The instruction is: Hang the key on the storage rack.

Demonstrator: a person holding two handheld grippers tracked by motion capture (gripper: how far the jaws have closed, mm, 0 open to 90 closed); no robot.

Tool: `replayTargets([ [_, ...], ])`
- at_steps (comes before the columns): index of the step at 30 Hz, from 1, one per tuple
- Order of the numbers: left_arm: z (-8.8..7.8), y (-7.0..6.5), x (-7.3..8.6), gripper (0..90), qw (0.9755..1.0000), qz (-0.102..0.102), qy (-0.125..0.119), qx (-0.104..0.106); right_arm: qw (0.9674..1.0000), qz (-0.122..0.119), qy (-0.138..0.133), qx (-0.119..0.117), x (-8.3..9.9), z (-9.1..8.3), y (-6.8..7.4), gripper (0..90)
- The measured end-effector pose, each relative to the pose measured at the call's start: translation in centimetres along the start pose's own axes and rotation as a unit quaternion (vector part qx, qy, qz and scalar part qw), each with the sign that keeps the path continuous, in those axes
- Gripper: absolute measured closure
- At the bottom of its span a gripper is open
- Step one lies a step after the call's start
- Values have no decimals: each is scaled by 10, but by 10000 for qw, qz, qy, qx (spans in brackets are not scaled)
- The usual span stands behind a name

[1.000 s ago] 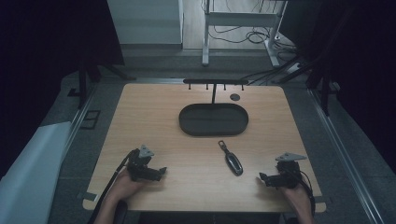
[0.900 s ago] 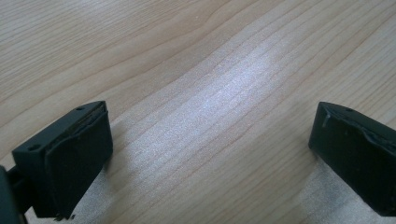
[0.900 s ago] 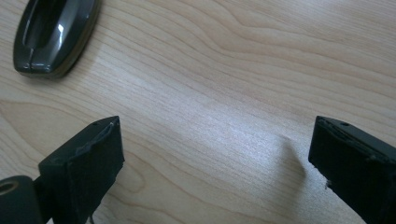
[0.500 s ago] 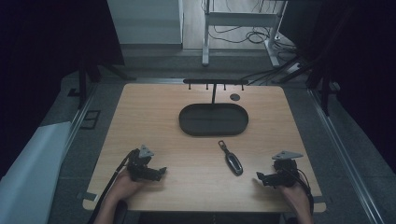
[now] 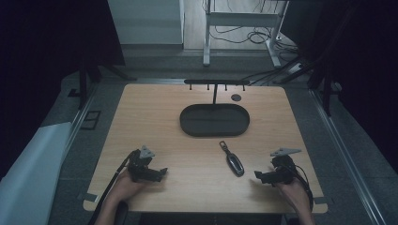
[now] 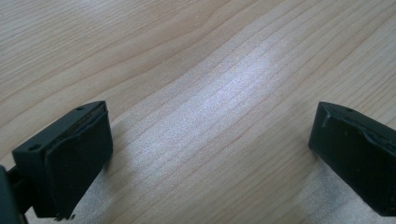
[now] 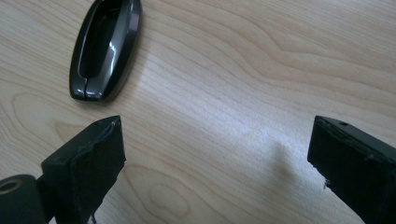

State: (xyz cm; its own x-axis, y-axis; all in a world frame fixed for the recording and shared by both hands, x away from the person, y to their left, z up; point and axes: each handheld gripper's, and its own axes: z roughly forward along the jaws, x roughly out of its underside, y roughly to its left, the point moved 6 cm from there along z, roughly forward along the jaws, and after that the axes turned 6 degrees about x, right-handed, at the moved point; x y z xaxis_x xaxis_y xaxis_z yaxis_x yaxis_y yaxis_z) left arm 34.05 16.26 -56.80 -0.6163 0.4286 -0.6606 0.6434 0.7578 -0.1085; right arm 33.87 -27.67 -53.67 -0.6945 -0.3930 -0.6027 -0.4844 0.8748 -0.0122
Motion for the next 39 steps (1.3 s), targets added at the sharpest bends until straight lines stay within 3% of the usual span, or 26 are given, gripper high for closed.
replayTargets([
  [14, 0, 0, 0, 0, 10000, 3, 2, -3, 9992, -253, 303, 1, -14, 5, 9, 63],
  [21, 0, 0, 0, 0, 10000, 3, 2, 0, 9974, -385, 612, -35, -26, 6, 15, 80],
  [31, 0, 0, 0, 0, 10000, 3, 24, 3, 9923, -582, 1057, -296, -44, 11, 28, 127],
  [39, 0, 0, 0, 0, 10000, 2, 23, 5, 9839, -767, 1572, -356, -58, 18, 40, 151],
])
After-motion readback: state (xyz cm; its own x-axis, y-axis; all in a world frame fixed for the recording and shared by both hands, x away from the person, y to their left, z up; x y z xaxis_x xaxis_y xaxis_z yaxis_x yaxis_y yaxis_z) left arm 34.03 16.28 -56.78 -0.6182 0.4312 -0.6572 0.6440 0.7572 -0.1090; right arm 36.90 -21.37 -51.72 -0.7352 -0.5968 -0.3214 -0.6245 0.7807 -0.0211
